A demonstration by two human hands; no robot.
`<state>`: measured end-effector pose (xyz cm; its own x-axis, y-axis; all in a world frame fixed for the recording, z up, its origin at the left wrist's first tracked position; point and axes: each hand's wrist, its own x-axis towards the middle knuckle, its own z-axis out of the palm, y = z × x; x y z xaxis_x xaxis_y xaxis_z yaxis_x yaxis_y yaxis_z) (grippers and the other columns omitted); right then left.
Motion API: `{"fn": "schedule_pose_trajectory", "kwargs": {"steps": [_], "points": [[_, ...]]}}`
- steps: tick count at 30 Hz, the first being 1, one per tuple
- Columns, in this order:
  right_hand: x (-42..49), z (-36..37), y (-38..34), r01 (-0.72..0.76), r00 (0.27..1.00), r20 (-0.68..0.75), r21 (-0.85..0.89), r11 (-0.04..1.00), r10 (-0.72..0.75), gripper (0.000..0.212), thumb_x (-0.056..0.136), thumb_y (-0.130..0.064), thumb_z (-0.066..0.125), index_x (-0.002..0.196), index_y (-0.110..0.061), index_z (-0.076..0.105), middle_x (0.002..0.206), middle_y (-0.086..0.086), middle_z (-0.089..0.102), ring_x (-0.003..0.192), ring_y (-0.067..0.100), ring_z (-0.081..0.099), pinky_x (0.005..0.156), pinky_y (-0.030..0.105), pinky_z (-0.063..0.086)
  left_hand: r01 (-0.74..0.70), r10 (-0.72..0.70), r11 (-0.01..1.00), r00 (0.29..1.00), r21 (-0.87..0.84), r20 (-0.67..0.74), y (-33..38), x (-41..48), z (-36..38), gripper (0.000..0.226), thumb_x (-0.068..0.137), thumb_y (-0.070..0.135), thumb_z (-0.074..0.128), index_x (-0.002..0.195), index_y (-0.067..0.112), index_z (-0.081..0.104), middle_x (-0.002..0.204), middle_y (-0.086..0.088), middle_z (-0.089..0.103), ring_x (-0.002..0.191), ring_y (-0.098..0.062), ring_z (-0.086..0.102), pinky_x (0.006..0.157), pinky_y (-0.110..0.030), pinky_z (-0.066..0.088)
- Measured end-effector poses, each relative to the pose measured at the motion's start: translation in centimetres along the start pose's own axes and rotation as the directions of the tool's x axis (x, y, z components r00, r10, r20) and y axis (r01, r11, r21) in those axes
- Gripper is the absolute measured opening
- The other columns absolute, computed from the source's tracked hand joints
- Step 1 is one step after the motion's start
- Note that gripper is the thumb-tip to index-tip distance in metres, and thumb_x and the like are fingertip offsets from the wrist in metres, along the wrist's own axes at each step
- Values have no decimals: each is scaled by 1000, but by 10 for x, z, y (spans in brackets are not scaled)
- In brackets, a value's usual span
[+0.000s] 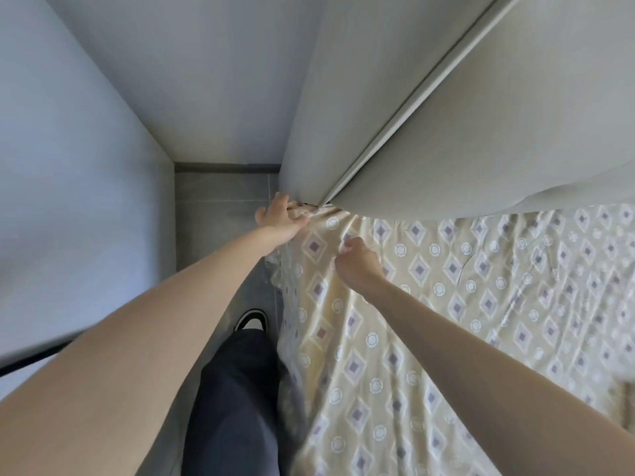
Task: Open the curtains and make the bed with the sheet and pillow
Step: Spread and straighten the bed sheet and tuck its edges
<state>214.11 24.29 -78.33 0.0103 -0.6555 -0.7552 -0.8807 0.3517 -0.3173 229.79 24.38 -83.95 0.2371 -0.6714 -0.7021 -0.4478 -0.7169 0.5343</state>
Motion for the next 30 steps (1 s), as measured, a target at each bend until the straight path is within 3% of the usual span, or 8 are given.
{"fn": "schedule_pose_trajectory", "kwargs": {"steps": [3,6,10,13,15,20,25,30], "points": [[23,4,7,3,1000,-27,12,1000,-3,43,95,-16,37,138,-15,39,123,8,55,99,26,60,57,24,43,-79,78,983,997,166,10,-7,20,19,59,90,44,54,135,7,40,138,-12,45,131,-31,36,108,-40,30],[35,3,6,16,998,-61,-11,1000,-17,33,92,-16,36,124,-11,47,109,7,57,86,26,60,60,30,48,-126,131,964,991,235,-4,-13,27,23,45,93,46,50,110,4,50,112,-14,58,111,-34,51,89,-42,44],[42,3,0,74,988,-128,-100,992,-86,30,91,-16,38,119,-13,49,107,9,60,92,29,61,73,38,54,-211,267,881,961,423,-77,-10,30,6,19,98,22,46,112,12,55,107,-11,65,101,-31,58,84,-38,41],[45,7,-2,126,969,-187,-196,973,-163,33,91,-14,42,123,-11,50,119,11,58,105,30,56,80,33,46,-220,306,778,951,588,-49,-5,33,0,28,88,0,47,110,14,57,107,-8,63,106,-29,55,89,-41,38],[46,10,-1,159,947,-228,-280,947,-227,40,91,-11,43,131,-13,48,130,9,48,118,28,46,91,34,39,-213,318,735,947,644,-50,-3,34,1,35,85,-1,49,116,15,56,111,-5,61,111,-28,51,91,-45,36],[46,12,12,214,916,-228,-421,882,-331,60,89,-9,44,145,-26,31,149,-3,27,138,24,21,100,49,40,-193,308,759,948,622,-82,-11,40,5,30,89,3,42,111,17,56,110,-3,62,110,-27,50,86,-45,35],[61,14,22,240,925,-156,-468,850,-347,69,87,-10,47,145,-36,19,151,1,19,143,41,11,106,63,27,-143,199,862,978,487,-66,-22,54,12,35,92,6,36,116,23,54,113,-6,61,113,-28,49,88,-50,36],[65,16,15,166,956,-143,-458,873,-256,69,89,-17,51,146,-37,17,152,-1,13,142,47,-8,98,76,25,-116,159,883,985,455,-58,-24,61,29,31,97,11,31,118,18,53,115,-9,59,115,-30,50,92,-48,38]]}}
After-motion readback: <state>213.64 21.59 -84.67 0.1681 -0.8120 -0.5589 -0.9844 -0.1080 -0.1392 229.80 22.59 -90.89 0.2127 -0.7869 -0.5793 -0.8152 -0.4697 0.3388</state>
